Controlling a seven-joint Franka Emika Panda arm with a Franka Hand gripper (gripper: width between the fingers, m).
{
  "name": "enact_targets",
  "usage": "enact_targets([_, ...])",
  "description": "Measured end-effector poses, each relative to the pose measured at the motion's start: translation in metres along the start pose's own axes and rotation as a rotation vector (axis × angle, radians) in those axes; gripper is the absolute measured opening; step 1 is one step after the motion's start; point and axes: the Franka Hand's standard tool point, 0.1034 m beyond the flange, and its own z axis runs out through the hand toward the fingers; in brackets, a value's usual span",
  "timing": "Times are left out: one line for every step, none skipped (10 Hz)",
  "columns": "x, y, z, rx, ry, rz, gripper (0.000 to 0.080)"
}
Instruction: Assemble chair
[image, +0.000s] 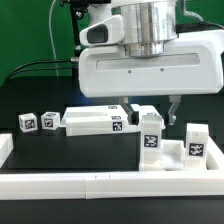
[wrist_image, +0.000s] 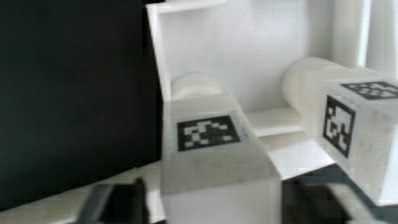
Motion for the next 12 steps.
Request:
enact_targets([0.0,0.0,0.0,0.0,0.001,0.005,0.0281])
enact_targets([0.0,0.0,0.0,0.002,0.0,0.131,0.0282])
enact_targets([0.0,-0.001,0.001,0.003,0.003,0.221,0.0282])
enact_targets([0.002,-0.003,0.001,0.006,0.013,0.39,0.0282])
enact_targets([0.002,-0.008,0.002,0.005,0.008,0.575,0.0282])
enact_targets([-0.002,-0.014,0.002,-0.001,-0.014,0.78,0.0282])
enact_targets([-0.001,-0.014,0.003,0.012,-0.019,0.958,0.0282])
enact_targets([0.001,-0.014,0.003,0.036,-0.021,1.087,0.0282])
enact_targets([0.001,-0.014,0.003,0.036,-0.021,1.079,0.0282])
enact_targets([0.001,-0.014,0.003,0.036,-0.021,1.06,0.0282])
enact_targets([0.001,-0.014,0.003,0.026,-0.018,0.929,0.0282])
enact_targets([0.002,-0.015,0.001,0.02,-0.011,0.726,0.0368])
